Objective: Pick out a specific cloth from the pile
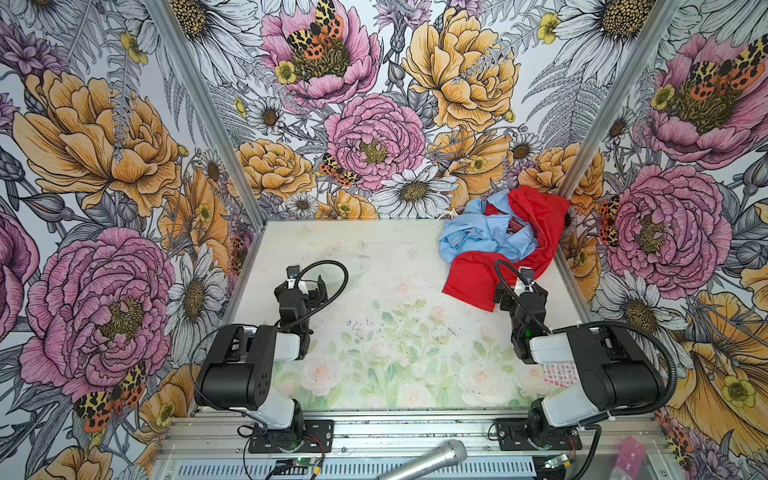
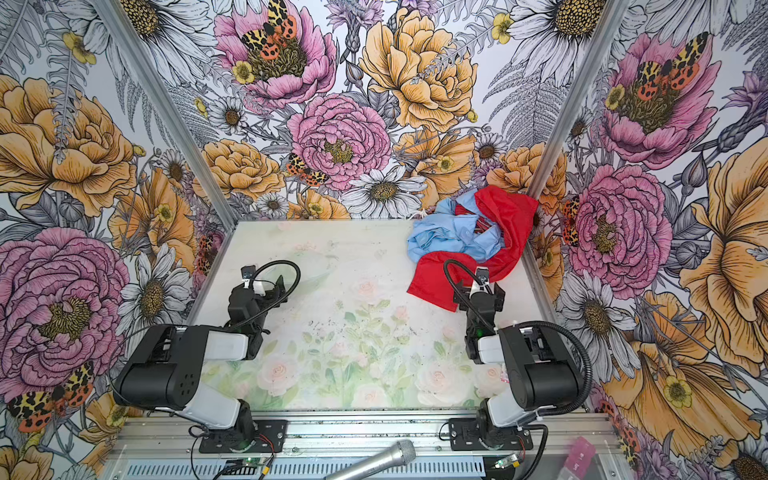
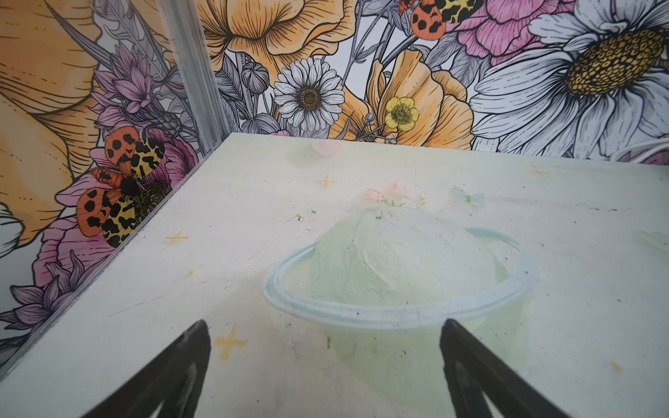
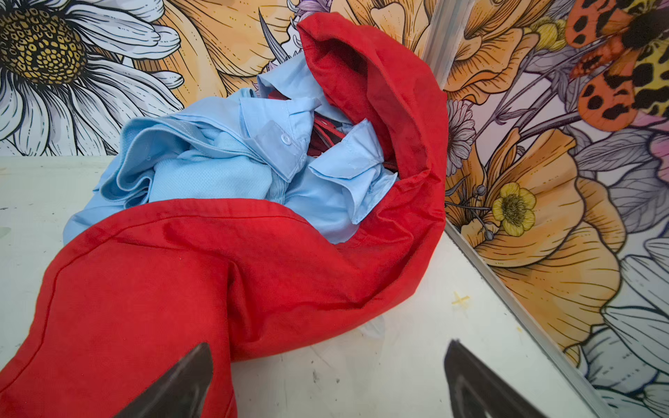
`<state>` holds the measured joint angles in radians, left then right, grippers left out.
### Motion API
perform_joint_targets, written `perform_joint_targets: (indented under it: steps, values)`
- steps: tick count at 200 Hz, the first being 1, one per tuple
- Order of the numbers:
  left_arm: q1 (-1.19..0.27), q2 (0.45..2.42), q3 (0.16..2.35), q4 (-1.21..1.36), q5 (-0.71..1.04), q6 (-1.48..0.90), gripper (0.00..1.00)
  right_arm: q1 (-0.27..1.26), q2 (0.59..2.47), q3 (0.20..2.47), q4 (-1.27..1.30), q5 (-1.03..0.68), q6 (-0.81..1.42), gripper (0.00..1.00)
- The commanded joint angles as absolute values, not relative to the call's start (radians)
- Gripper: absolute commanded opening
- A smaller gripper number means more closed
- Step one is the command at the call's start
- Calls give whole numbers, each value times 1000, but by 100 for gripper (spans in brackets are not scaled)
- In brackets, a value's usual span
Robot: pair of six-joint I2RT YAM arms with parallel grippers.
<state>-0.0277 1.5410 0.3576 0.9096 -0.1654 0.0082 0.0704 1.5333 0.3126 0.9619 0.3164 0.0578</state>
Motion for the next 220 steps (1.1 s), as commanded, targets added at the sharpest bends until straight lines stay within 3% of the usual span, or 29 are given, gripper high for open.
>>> perform_joint_targets:
  steps: [1,191,220]
  values:
    - [-18,1549,375,942,-141,24,99,64,1543,335,994,304,49,99]
    - [14,1549,379,933,-81,5,99,28,1539,367,926,265,82,100]
    - [-23,1481,333,969,-175,20,99,77,1496,244,1146,338,43,100]
